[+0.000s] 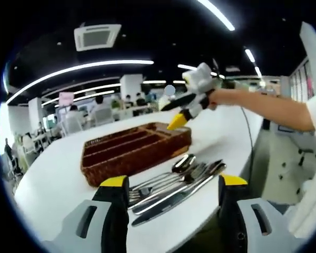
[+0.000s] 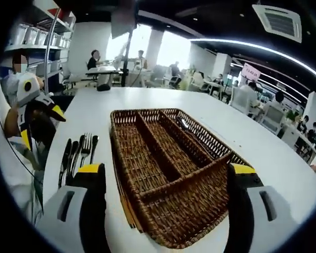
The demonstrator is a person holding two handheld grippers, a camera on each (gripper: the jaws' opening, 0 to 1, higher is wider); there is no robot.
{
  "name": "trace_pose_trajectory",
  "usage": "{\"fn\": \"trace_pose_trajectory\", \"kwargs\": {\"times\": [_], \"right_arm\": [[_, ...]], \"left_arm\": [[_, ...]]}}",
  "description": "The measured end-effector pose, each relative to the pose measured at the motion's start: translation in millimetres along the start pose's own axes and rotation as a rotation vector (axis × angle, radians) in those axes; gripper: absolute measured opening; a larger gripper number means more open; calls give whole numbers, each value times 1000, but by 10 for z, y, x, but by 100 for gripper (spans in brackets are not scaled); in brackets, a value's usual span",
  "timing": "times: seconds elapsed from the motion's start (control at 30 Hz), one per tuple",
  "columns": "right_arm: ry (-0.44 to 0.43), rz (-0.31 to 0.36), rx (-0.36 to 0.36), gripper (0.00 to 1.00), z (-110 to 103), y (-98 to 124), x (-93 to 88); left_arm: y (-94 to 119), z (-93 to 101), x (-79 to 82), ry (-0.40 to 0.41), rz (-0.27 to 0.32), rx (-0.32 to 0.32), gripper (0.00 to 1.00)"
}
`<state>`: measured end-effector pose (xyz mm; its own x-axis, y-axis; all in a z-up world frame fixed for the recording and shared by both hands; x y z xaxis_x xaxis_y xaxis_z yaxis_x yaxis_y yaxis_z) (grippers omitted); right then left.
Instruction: Arrange the knives, forks, and spoons in their matching storage slots by inserting each utensil handle-first until every utensil is classified and aligned in the correct compartment
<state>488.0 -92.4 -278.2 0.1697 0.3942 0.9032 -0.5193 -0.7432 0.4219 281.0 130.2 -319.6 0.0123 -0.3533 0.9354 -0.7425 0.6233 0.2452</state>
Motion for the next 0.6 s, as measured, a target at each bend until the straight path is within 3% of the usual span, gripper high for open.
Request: {"fn": "trace_pose_trajectory", "kwargs": {"times": [0.1, 0.6], "right_arm": [[-25, 26, 3, 99, -24, 40, -35], [-32, 25, -59, 97, -31, 209, -182]], "left_arm": [[-16, 5, -5, 0, -4, -5, 69], [-68, 42, 16, 0, 1, -20, 69]]}}
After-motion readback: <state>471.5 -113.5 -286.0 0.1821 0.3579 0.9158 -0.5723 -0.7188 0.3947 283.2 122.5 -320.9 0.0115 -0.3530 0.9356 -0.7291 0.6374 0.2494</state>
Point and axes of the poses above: the point that each gripper's makers call its tool centre point, and the gripper's own axes: y roughly backward along the fingers, z roughly to its right, x roughly out of its top, the point moved 8 cm from there along y, roughly backward along the fingers, and after that the axes turned 10 degrees about -y, right-handed, at the moved point
